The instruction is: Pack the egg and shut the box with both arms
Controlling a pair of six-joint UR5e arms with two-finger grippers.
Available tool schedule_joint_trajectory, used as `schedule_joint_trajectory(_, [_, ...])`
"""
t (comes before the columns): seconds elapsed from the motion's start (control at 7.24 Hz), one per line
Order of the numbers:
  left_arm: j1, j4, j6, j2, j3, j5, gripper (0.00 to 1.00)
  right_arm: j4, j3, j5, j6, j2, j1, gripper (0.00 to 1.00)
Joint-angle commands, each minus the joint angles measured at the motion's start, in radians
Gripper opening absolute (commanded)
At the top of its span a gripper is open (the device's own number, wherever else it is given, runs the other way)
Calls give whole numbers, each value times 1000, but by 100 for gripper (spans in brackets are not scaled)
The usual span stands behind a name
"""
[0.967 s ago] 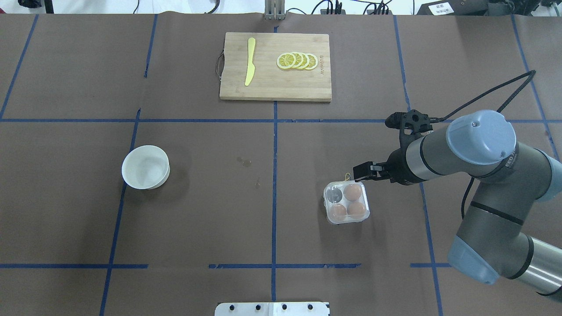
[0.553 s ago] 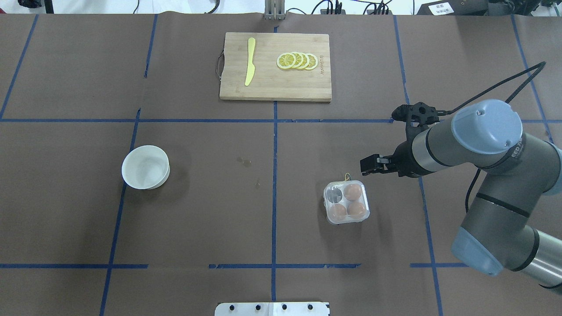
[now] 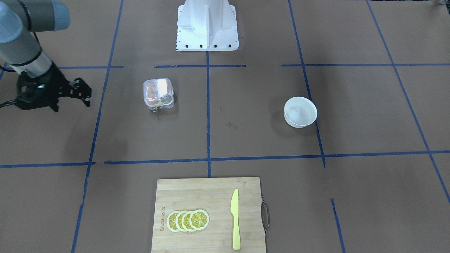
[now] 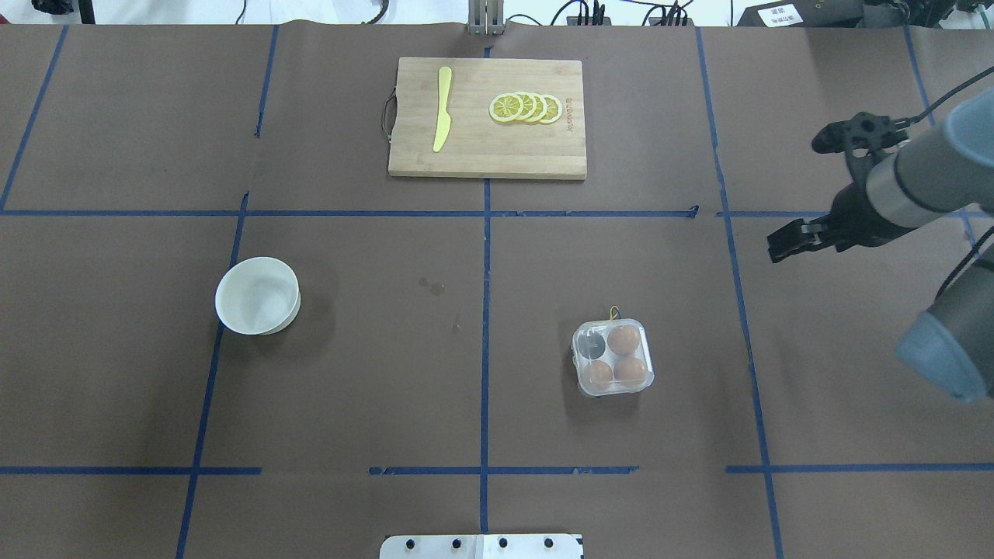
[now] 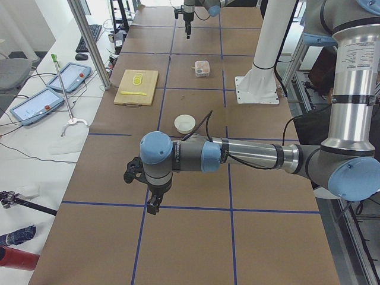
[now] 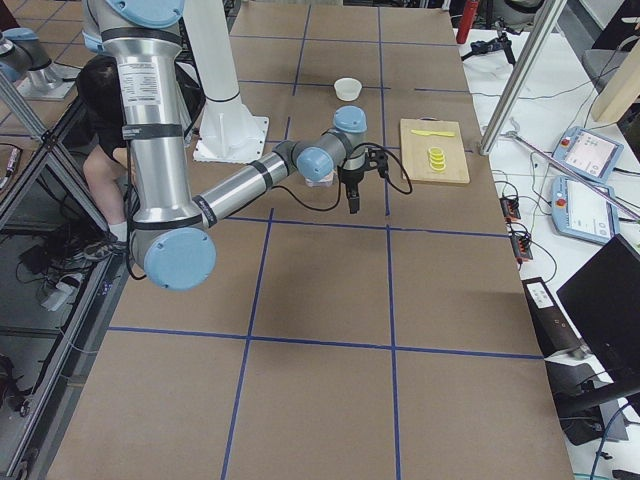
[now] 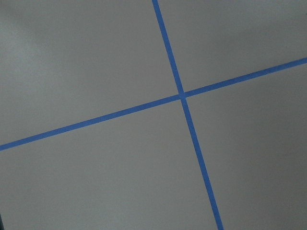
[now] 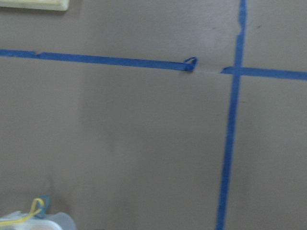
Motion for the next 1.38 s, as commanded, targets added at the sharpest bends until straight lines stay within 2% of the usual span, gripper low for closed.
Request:
schedule_joint_trajectory(0.0, [1, -9, -2, -1, 1, 2, 100, -78, -82, 66, -465, -96, 274, 100])
schedule_joint_trajectory(0.14, [1, -9, -1, -1, -2, 2, 100, -136, -117, 80, -639, -110, 389, 100])
schedule_joint_trajectory(0.41, [1, -7, -1, -2, 0, 2, 100, -321, -117, 81, -865, -117, 526, 100])
schedule_joint_trajectory(0.55, [1, -7, -1, -2, -2, 2, 100, -330, -116, 72, -867, -175, 536, 100])
schedule_joint_trajectory(1.24, [-1, -23, -2, 12, 11, 5, 100, -327, -143, 74, -861, -183, 536, 100])
